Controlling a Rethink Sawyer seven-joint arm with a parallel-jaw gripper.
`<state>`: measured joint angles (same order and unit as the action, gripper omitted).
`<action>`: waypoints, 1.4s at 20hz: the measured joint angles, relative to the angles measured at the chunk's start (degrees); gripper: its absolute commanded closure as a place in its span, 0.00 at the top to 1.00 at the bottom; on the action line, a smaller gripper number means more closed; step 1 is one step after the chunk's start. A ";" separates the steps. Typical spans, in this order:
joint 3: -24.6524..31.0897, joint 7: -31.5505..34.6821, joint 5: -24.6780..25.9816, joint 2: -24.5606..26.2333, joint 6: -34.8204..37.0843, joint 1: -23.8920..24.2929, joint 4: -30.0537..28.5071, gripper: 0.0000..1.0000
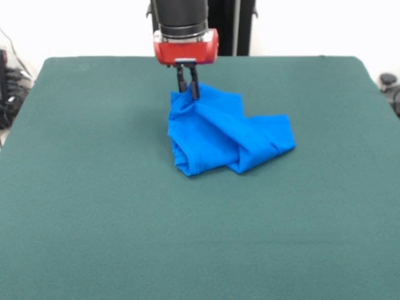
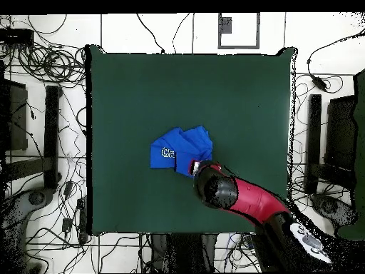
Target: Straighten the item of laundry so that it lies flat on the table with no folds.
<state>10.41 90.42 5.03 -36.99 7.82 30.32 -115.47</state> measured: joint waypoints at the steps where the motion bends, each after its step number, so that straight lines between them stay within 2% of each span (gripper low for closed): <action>1: 0.07 0.00 0.17 0.08 -0.94 0.25 -0.77 0.00; 13: 0.60 0.00 2.39 0.73 -2.87 2.50 -2.17 0.00; 21: 2.33 0.00 4.81 0.75 -2.18 8.20 -2.04 0.00; 28: 4.30 -0.01 6.91 2.22 2.35 12.42 0.19 0.00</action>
<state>14.71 90.40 11.95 -34.77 10.17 42.74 -115.27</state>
